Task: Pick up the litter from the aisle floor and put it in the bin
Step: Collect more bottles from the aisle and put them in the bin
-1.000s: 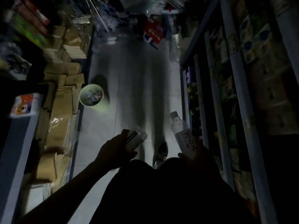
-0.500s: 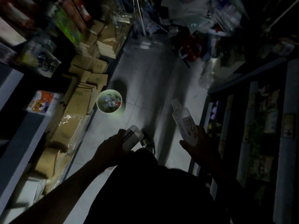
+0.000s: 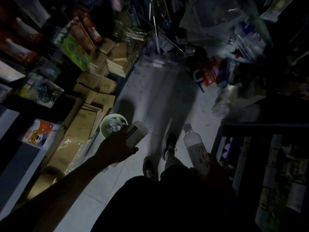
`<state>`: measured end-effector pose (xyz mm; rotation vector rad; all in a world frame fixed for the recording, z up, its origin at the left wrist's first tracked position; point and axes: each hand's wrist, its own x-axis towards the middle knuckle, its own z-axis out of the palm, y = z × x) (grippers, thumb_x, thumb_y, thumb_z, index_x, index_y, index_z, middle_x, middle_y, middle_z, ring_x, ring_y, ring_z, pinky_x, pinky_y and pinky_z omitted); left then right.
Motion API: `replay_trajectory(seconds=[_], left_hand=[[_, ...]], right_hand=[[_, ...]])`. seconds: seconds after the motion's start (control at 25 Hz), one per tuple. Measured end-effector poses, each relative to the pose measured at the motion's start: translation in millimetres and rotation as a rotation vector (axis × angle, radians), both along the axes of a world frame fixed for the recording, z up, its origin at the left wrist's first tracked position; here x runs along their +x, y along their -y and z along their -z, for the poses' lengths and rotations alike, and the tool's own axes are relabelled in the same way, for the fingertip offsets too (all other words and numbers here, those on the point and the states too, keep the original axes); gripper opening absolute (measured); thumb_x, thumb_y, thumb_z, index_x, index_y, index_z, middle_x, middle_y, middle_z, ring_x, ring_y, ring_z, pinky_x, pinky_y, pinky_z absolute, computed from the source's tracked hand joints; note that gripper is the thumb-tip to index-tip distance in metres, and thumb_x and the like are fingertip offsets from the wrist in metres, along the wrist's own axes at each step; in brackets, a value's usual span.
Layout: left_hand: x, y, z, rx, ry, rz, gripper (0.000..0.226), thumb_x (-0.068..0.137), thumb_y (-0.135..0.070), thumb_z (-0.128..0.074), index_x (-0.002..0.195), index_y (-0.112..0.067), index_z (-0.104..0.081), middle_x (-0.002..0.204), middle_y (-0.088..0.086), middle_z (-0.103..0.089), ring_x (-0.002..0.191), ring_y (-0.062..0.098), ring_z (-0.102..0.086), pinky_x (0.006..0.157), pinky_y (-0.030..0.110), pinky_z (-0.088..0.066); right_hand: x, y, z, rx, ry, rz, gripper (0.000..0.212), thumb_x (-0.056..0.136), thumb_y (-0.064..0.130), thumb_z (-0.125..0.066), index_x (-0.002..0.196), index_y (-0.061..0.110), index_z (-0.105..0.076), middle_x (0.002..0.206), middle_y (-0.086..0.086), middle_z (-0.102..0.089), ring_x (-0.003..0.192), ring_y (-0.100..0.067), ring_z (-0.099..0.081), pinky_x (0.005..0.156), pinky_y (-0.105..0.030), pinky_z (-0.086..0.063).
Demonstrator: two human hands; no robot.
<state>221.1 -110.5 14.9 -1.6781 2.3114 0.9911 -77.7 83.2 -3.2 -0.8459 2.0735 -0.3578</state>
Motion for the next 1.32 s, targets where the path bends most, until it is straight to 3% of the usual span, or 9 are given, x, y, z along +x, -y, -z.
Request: replay_trajectory(seconds=[0.16,0.28,0.4,0.6,0.72,0.8,1.0,1.16,1.32], left_hand=[[-18,43,15,0.091,0.012,-0.240,0.106,0.074,-0.050,-0.085,0.152,-0.017,-0.021,0.115,0.002,-0.057,0.104,0.029,-0.065,0.079,0.036,-0.053],[-20,67,26,0.178,-0.013,-0.492,0.102,0.072,-0.049,-0.087,0.146,-0.021,-0.024,0.105,0.000,-0.060,0.082,0.020,-0.068,0.063,0.036,-0.058],[-12,76,44,0.242,-0.046,-0.761,0.081,0.078,-0.041,-0.085,0.134,-0.018,-0.032,0.101,-0.003,-0.057,0.072,0.009,-0.059,0.053,0.021,-0.046],[27,81,112,0.350,-0.130,-1.100,0.045,0.095,-0.019,-0.068,0.118,-0.012,-0.029,0.110,0.014,-0.058,0.078,0.021,-0.062,0.057,0.027,-0.046],[50,93,185,0.413,-0.155,-1.240,0.044,0.096,-0.017,-0.065,0.117,-0.013,-0.027,0.117,0.021,-0.058,0.089,0.034,-0.063,0.068,0.041,-0.054],[60,105,234,0.433,-0.155,-1.307,0.049,0.093,-0.021,-0.068,0.118,-0.015,-0.027,0.118,0.020,-0.057,0.091,0.035,-0.063,0.066,0.040,-0.054],[95,126,398,0.423,-0.196,-1.492,0.053,0.088,-0.041,-0.073,0.118,-0.024,-0.032,0.112,0.011,-0.063,0.079,0.025,-0.069,0.056,0.033,-0.056],[119,146,515,0.339,-0.137,-1.587,0.060,0.087,-0.052,-0.071,0.123,-0.022,-0.033,0.110,0.007,-0.061,0.087,0.031,-0.067,0.073,0.041,-0.058],[140,157,592,0.234,-0.192,-1.557,0.071,0.087,-0.053,-0.067,0.140,-0.022,-0.032,0.130,0.005,-0.059,0.105,0.028,-0.063,0.082,0.043,-0.058]], right_hand=[[-35,96,8,0.002,0.019,-0.142,0.075,0.080,0.047,-0.081,0.142,0.031,-0.043,0.116,0.011,-0.055,0.112,-0.020,-0.059,0.096,-0.038,-0.051],[-28,163,10,0.038,-0.110,-0.244,0.066,0.069,0.068,-0.072,0.127,0.051,-0.048,0.102,0.025,-0.062,0.090,-0.005,-0.063,0.081,-0.030,-0.056],[-9,214,28,0.070,-0.127,-0.391,0.072,0.062,0.085,-0.067,0.124,0.057,-0.044,0.094,0.028,-0.063,0.082,0.006,-0.064,0.071,-0.024,-0.059],[32,286,89,0.176,0.174,-0.704,0.079,0.070,0.064,-0.075,0.135,0.042,-0.037,0.112,0.014,-0.064,0.098,-0.011,-0.068,0.081,-0.031,-0.059],[82,313,157,0.232,0.229,-0.798,0.077,0.070,0.060,-0.076,0.131,0.031,-0.038,0.114,0.010,-0.059,0.102,-0.014,-0.066,0.077,-0.035,-0.062],[113,329,205,0.270,0.255,-0.825,0.078,0.075,0.051,-0.078,0.137,0.024,-0.038,0.116,0.010,-0.053,0.106,-0.015,-0.062,0.077,-0.034,-0.063],[200,361,370,0.326,0.262,-0.819,0.073,0.083,0.032,-0.078,0.135,0.018,-0.029,0.117,0.001,-0.054,0.089,-0.010,-0.062,0.051,-0.013,-0.052],[264,376,495,0.178,0.184,-0.809,0.071,0.087,0.041,-0.075,0.136,0.015,-0.029,0.127,-0.008,-0.058,0.101,-0.024,-0.068,0.068,-0.030,-0.064],[316,386,585,0.028,0.095,-0.877,0.092,0.085,0.058,-0.069,0.153,0.014,-0.025,0.141,-0.011,-0.049,0.128,-0.029,-0.053,0.095,-0.042,-0.058]])
